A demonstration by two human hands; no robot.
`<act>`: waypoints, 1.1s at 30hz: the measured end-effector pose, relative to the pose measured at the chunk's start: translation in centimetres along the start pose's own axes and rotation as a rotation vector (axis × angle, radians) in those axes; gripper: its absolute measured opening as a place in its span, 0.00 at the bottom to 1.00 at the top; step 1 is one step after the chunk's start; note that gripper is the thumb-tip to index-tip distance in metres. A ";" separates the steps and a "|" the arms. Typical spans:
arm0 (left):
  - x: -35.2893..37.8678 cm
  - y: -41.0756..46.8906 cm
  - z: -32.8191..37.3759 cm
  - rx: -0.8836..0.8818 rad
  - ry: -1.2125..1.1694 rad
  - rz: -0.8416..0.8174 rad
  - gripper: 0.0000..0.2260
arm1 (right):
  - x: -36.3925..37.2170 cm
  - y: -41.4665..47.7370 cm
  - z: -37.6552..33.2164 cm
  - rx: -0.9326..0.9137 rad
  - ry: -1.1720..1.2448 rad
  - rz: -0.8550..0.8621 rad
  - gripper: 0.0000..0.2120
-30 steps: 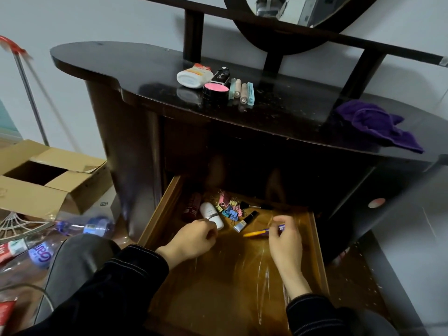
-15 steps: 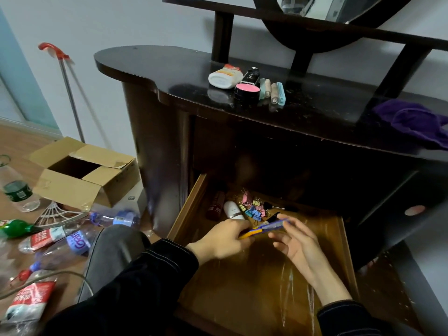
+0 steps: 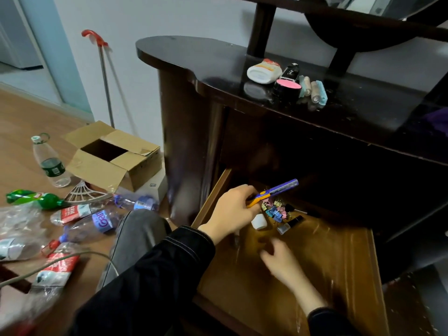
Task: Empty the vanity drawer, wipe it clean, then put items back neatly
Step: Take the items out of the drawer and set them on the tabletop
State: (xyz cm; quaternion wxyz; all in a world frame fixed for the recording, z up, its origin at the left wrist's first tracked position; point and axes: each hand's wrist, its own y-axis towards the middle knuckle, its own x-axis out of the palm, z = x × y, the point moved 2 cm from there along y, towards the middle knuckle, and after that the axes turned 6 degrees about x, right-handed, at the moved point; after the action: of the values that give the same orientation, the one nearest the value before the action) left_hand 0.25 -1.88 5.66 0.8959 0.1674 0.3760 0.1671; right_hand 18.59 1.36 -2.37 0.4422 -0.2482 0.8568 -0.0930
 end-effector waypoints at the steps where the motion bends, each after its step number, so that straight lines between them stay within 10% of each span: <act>1: -0.1 0.0 0.0 -0.002 0.009 0.007 0.08 | 0.8 0.1 -1.2 -0.044 -0.064 0.019 0.20; 8: -0.2 -0.3 -0.3 -0.022 0.038 -0.018 0.07 | 4.7 1.6 -6.6 -0.090 -0.490 -0.030 0.17; 22: 1.0 -0.4 -0.6 0.035 0.066 -0.076 0.06 | -3.5 -4.1 -0.7 0.060 0.454 0.159 0.05; 33: -2.0 -2.7 3.5 0.088 -0.237 0.045 0.08 | -18.7 -15.5 -10.7 -0.559 0.495 0.455 0.12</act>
State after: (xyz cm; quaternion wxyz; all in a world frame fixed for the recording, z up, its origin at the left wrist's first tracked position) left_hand 1.95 -5.71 8.02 0.9220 0.2333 0.2703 0.1496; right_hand 24.40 -3.10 23.13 0.1486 -0.1334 0.9621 0.1857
